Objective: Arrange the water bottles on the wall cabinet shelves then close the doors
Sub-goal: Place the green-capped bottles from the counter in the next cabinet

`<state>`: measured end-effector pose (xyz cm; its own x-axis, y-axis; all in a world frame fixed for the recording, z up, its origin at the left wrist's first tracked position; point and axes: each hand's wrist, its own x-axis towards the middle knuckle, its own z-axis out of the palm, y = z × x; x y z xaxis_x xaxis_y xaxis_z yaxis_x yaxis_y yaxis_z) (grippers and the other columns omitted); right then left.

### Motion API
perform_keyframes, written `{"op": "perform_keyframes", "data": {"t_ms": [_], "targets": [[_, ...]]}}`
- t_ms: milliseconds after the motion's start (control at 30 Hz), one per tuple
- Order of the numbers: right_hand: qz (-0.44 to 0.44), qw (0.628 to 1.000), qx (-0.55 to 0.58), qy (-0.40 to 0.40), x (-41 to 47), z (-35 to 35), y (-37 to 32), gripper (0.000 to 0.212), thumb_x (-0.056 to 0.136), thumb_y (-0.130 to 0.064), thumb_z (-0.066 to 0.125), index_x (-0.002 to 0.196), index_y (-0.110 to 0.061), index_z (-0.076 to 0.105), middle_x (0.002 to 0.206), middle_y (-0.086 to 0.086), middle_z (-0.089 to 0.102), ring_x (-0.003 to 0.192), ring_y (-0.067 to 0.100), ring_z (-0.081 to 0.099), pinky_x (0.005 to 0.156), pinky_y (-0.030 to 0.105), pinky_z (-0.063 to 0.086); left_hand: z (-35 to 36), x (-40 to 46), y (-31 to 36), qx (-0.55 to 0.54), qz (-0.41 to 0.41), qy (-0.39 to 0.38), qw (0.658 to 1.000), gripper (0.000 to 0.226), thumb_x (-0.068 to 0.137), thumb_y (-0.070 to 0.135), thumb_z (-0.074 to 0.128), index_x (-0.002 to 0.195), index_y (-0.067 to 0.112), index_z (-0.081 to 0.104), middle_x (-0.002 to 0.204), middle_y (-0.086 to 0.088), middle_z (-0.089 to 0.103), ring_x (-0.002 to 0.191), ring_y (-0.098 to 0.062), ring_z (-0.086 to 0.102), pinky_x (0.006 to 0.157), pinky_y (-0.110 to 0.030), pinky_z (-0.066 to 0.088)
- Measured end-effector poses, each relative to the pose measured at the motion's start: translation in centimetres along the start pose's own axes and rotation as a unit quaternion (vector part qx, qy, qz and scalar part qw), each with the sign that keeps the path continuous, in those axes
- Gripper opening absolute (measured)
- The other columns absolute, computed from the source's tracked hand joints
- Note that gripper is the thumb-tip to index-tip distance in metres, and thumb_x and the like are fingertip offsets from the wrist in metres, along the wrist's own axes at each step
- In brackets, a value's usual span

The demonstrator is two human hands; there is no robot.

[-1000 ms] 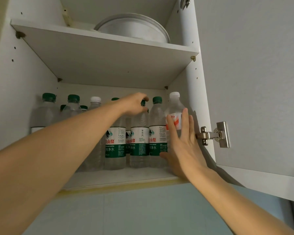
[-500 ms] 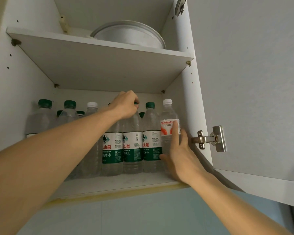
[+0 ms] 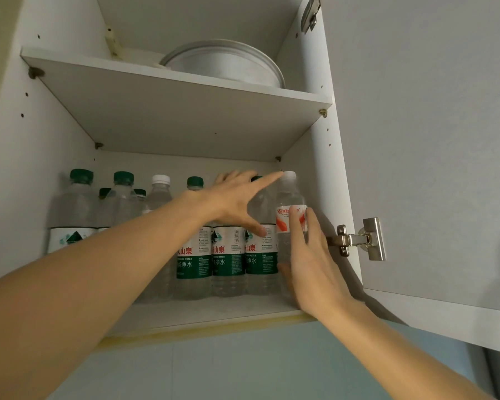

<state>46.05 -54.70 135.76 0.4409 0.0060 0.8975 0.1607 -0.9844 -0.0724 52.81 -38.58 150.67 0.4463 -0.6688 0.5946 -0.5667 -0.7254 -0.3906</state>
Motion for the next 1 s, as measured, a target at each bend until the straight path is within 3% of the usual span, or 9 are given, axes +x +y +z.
{"op": "perform_keyframes", "data": {"t_ms": [133, 267, 333, 433, 500, 567, 667, 767, 1000], "targets": [[-0.005, 0.998, -0.053, -0.042, 0.4, -1.6, -0.6, 0.108, 0.090, -0.008, 0.069, 0.159, -0.019, -0.013, 0.165, 0.011, -0.012, 0.146, 0.035, 0.027, 0.101, 0.040, 0.049, 0.4, 0.9, 0.6, 0.027, -0.018, -0.009, 0.999, 0.130, 0.060, 0.080, 0.074, 0.148, 0.057, -0.020, 0.162, -0.013, 0.021, 0.149, -0.036, 0.016, 0.117, -0.059, 0.010], [0.021, 0.978, -0.152, -0.141, 1.8, -4.0, -0.8, 0.120, 0.081, 0.007, 0.071, 0.159, -0.017, -0.017, 0.164, 0.021, -0.012, 0.117, 0.039, 0.059, 0.071, 0.036, 0.047, 0.8, 1.6, 0.3, 0.017, -0.041, -0.020, 0.999, 0.133, 0.056, 0.079, 0.078, 0.154, 0.051, -0.008, 0.161, -0.013, 0.022, 0.149, -0.037, 0.016, 0.118, -0.061, 0.000], [0.022, 0.963, -0.207, -0.172, 2.4, -4.6, -1.1, 0.119, 0.080, 0.007, 0.069, 0.158, -0.014, -0.018, 0.162, 0.030, -0.010, 0.124, 0.044, 0.054, 0.078, 0.043, 0.049, 1.0, 1.7, 0.0, -0.002, -0.052, -0.015, 0.999, 0.135, 0.053, 0.078, 0.079, 0.158, 0.043, 0.001, 0.164, -0.012, 0.014, 0.152, -0.038, 0.010, 0.118, -0.058, -0.008], [0.019, 0.941, -0.274, -0.199, 2.8, -4.3, -2.0, 0.110, 0.087, 0.000, 0.067, 0.157, -0.008, -0.017, 0.157, 0.040, 0.002, 0.140, 0.049, 0.033, 0.097, 0.050, 0.049, 1.3, 1.6, -0.1, -0.010, -0.053, 0.002, 0.999, 0.136, 0.051, 0.080, 0.079, 0.159, 0.039, 0.006, 0.165, -0.012, 0.014, 0.152, -0.040, 0.010, 0.118, -0.056, -0.008], [0.004, 0.925, -0.328, -0.190, 2.9, -4.0, -2.6, 0.102, 0.091, -0.004, 0.063, 0.157, -0.004, -0.016, 0.152, 0.043, 0.019, 0.136, 0.050, 0.034, 0.098, 0.049, 0.047, 1.4, 1.5, -0.1, -0.007, -0.051, 0.006, 0.999, 0.136, 0.052, 0.081, 0.078, 0.159, 0.039, 0.005, 0.164, -0.012, 0.015, 0.152, -0.040, 0.010, 0.119, -0.056, -0.007], [-0.028, 0.902, -0.397, -0.168, 3.2, -4.2, -2.6, 0.102, 0.090, -0.013, 0.063, 0.156, 0.001, -0.014, 0.141, 0.035, 0.040, 0.126, 0.044, 0.039, 0.099, 0.045, 0.041, 1.5, 1.3, -0.3, -0.005, -0.049, 0.007, 0.999, 0.136, 0.053, 0.082, 0.076, 0.159, 0.039, 0.003, 0.165, -0.011, 0.014, 0.152, -0.039, 0.009, 0.119, -0.056, -0.008], [-0.041, 0.869, -0.470, -0.148, 3.6, -4.8, -2.0, 0.111, 0.086, -0.028, 0.067, 0.155, 0.001, -0.015, 0.139, 0.029, 0.046, 0.125, 0.044, 0.038, 0.106, 0.049, 0.030, 1.6, 0.9, -0.4, -0.001, -0.044, 0.013, 0.999, 0.136, 0.054, 0.082, 0.075, 0.159, 0.039, 0.001, 0.166, -0.010, 0.012, 0.153, -0.037, 0.008, 0.119, -0.055, -0.008], [-0.027, 0.874, -0.459, -0.155, 4.2, -5.0, -0.9, 0.122, 0.083, -0.032, 0.072, 0.155, -0.006, -0.024, 0.141, 0.026, 0.047, 0.131, 0.045, 0.037, 0.112, 0.059, 0.022, 1.7, 0.7, -0.4, 0.008, -0.042, 0.010, 0.999, 0.134, 0.058, 0.082, 0.073, 0.159, 0.039, -0.003, 0.167, -0.008, 0.009, 0.153, -0.034, 0.005, 0.119, -0.056, -0.008], [-0.071, 0.886, -0.433, -0.152, 5.4, -4.1, 0.7, 0.132, 0.080, -0.046, 0.076, 0.154, -0.016, -0.030, 0.134, 0.019, 0.055, 0.128, 0.038, 0.041, 0.111, 0.057, 0.018, 2.3, 1.0, -0.3, 0.062, -0.041, 0.029, 0.997, 0.129, 0.061, 0.093, 0.058, 0.159, 0.038, -0.005, 0.166, -0.010, 0.010, 0.153, -0.034, 0.004, 0.120, -0.061, -0.010]]}}
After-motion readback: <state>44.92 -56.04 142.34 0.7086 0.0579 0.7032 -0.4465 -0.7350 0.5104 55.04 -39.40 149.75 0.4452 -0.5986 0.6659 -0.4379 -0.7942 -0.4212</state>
